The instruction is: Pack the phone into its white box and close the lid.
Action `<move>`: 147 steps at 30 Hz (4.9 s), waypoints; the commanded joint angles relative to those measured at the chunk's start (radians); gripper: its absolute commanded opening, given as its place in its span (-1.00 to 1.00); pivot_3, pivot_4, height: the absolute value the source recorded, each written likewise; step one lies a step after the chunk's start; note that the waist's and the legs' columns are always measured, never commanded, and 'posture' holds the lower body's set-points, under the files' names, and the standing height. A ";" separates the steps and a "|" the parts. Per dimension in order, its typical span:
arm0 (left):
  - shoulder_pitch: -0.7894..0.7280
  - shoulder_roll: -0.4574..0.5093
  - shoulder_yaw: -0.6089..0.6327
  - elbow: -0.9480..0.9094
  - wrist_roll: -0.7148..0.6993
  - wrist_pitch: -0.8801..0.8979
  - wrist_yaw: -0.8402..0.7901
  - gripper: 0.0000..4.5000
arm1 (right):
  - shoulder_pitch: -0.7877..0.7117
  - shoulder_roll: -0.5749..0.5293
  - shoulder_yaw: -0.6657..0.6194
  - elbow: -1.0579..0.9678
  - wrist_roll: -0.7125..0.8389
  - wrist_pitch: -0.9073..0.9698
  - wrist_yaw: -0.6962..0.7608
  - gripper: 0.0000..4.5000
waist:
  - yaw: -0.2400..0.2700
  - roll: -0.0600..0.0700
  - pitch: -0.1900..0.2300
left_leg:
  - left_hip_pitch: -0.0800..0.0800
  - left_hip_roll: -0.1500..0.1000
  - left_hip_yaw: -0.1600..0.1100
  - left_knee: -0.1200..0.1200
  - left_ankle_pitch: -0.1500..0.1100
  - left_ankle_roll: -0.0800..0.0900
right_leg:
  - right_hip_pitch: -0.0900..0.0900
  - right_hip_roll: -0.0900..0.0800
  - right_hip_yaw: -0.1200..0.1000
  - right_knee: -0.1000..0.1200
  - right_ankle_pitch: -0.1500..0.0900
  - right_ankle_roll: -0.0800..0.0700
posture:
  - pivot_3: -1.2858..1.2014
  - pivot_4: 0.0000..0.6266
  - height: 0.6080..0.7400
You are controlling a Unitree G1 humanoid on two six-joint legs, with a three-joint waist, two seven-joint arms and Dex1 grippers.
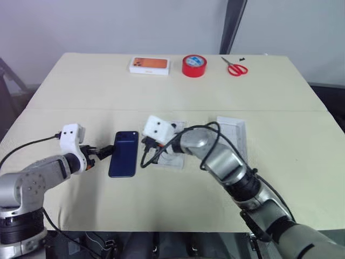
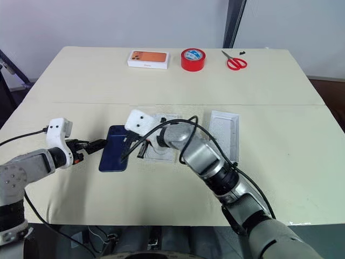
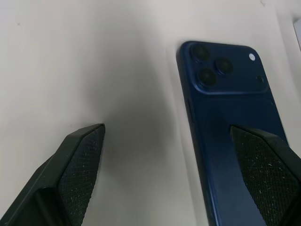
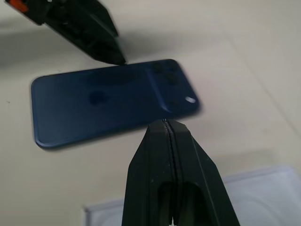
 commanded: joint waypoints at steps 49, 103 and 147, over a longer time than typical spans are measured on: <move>0.140 0.046 -0.120 0.163 -1.167 -0.243 0.673 -0.04 | -0.064 -0.001 0.078 0.006 -0.148 -0.043 0.112 -1.00 | -0.003 0.004 -0.010 | 0.001 -0.001 -0.001 -0.001 0.000 -0.001 | -0.001 -0.002 0.000 0.000 0.000 0.000 | 0.03 -0.52 0.77; -0.306 -0.183 -0.465 0.360 -0.997 -0.248 0.611 0.27 | 0.199 -0.402 -0.370 -0.230 0.177 -0.049 0.090 -1.00 | 0.007 0.001 -0.007 | 0.000 0.001 -0.001 0.000 0.001 -0.001 | 0.004 0.001 -0.001 -0.005 0.000 0.000 | 0.03 -0.52 0.77; -0.390 -0.030 -0.958 0.107 0.218 -0.382 -0.232 -0.45 | 0.132 -0.462 -0.104 -0.197 -0.021 0.052 0.093 -1.00 | 0.030 0.001 -0.006 | 0.000 0.001 0.000 0.001 -0.001 0.002 | 0.006 0.001 -0.001 -0.007 0.000 0.000 | 0.03 -0.52 0.77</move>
